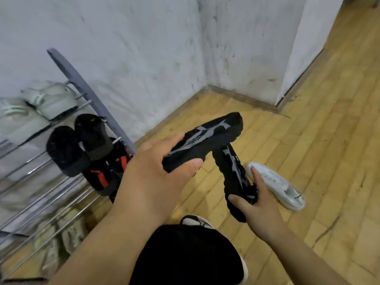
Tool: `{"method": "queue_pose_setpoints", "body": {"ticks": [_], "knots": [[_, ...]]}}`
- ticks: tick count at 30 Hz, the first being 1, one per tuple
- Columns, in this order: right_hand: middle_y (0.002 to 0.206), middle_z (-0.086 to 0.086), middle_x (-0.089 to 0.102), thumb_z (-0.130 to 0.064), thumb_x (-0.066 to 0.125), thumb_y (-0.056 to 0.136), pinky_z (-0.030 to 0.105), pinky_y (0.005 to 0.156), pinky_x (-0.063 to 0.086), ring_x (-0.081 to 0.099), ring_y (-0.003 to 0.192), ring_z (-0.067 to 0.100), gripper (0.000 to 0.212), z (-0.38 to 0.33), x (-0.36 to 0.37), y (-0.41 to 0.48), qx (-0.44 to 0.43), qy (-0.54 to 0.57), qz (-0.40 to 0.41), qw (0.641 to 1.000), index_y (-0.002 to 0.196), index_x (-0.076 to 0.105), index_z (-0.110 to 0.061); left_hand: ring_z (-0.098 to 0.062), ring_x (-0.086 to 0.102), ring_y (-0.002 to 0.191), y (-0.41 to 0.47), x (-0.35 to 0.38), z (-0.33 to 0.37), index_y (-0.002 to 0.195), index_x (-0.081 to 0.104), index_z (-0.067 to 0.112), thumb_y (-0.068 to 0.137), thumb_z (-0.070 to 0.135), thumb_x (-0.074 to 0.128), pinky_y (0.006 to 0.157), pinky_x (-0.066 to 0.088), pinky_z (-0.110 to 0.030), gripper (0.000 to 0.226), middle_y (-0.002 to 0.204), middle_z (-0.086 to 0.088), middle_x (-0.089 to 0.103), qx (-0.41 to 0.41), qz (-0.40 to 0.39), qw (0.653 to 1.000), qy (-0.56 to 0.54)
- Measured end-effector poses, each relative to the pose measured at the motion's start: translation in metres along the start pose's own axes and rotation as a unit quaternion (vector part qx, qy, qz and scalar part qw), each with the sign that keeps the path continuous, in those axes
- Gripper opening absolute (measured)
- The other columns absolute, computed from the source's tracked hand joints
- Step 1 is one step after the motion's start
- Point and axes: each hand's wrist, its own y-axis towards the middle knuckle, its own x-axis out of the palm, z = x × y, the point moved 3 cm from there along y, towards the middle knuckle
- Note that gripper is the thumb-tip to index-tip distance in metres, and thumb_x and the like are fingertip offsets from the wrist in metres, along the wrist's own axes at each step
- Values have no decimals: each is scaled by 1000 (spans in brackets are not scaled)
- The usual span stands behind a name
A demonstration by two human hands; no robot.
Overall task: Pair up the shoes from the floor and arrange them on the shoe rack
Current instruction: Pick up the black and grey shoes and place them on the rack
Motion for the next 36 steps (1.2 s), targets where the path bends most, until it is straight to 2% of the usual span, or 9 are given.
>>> {"method": "queue_pose_setpoints", "body": {"ticks": [3,9,13,17,21,25,27,31,36], "knots": [[143,-28,52,-60,80,71,38,109,44,56,128,3,109,-82,26,3,-77,8,-34,996,153,9,-67,6,55,119,-13,-54,-12,139,54,54,80,59,71,98,43,-18,62,130,29,52,0,125,991,-41],[148,-25,46,-43,82,82,32,107,42,51,133,4,97,-232,113,-19,-262,8,-94,961,128,8,-87,2,57,117,-52,-171,-59,142,53,52,85,54,72,99,45,-25,60,131,24,55,-37,326,942,-67],[146,-24,48,-44,81,83,39,111,47,53,132,5,91,-304,197,-40,-318,29,-178,931,142,19,-75,2,55,115,-80,-236,-100,148,48,45,92,50,69,97,40,-20,60,136,18,53,-53,412,908,-57],[136,-36,48,-35,82,87,12,102,39,50,116,-18,89,-348,285,-58,-347,37,-236,907,151,26,-57,5,53,112,-95,-285,-151,149,49,38,94,49,68,99,40,-18,60,138,9,52,-81,479,873,-46],[108,-46,40,-22,81,89,-10,70,33,42,83,-41,84,-360,346,-70,-318,40,-265,910,145,28,-54,-9,57,123,-96,-304,-200,145,51,41,92,54,68,111,48,-41,58,140,6,52,-127,501,853,-73],[121,-42,47,-29,84,86,-2,87,37,50,99,-29,87,-342,384,-76,-301,31,-271,914,151,31,-51,-8,51,126,-89,-308,-224,149,49,42,93,54,66,103,43,-27,59,147,9,44,-146,500,850,-83],[131,-34,52,-31,85,84,14,101,44,55,110,-18,89,-330,388,-72,-294,27,-266,918,154,33,-47,-10,48,127,-82,-301,-228,151,47,40,94,53,67,98,38,-25,62,147,8,40,-167,487,853,-89],[107,-46,40,-24,82,88,-1,67,42,45,81,-40,86,-319,377,-64,-243,49,-266,932,155,32,-45,-14,49,130,-68,-287,-229,150,45,44,91,56,68,103,43,-31,65,143,9,41,-180,464,860,-110],[110,-47,38,-29,82,88,2,72,39,49,91,-31,85,-318,373,-66,-245,69,-272,928,154,33,-49,-9,54,126,-68,-281,-218,147,48,46,82,54,79,103,44,-27,73,142,11,48,-148,455,863,-163]]}}
